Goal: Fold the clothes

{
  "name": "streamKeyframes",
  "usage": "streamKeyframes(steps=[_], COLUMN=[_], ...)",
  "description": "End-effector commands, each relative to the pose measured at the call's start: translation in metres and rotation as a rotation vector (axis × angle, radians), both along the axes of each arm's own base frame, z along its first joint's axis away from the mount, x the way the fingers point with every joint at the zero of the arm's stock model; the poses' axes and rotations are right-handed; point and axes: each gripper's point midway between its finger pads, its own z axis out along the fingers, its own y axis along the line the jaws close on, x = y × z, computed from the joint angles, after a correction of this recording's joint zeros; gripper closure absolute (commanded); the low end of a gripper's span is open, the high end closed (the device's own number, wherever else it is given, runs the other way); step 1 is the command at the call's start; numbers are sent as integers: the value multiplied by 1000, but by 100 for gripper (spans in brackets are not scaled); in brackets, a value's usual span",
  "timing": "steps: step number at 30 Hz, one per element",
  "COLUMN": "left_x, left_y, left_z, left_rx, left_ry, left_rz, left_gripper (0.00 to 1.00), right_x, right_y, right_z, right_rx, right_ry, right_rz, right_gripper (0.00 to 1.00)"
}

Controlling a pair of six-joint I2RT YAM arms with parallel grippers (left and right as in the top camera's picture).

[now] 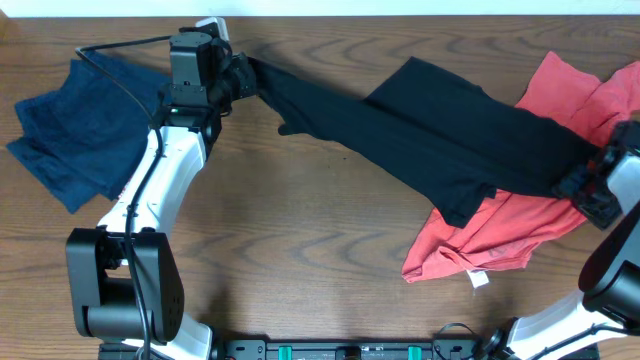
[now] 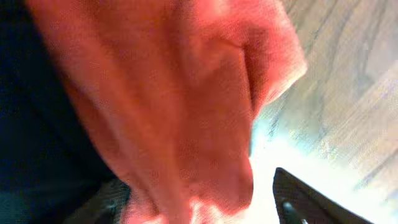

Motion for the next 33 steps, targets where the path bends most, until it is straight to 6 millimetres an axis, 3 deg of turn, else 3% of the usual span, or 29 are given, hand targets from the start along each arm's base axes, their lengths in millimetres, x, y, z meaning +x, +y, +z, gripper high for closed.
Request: streamKeyframes(steps=[1,4,8,12,15,19,28,33], left_x=[7,10,10,10,10,5,-26,-45], left_y=[30,55,80,86,85,68,30,23], left_z=[3,4,8,9,7,-4,-40,-57], left_rx=[84,163,247,248,245,209,169,185], left_ry=[-22,-33,-47,-48,-42,5,191,289], left_rz=[102,224,340,356,346,264,111,85], left_gripper=[94,94,94,94,94,94,94,94], right_x=[-7,12,36,41,38,36,50,48], right_y=[-15,-6,5,5,8,27,93,99], right_z=[5,14,45,81,92,77,16,-10], right_rx=[-13,58,90,32,24,101,265,150], right_ry=[-20,-116,-246,-314,-324,-293,-152,-2], right_rz=[-2,47,135,175,180,210,388,404], right_gripper=[18,13,10,9,10,11,10,13])
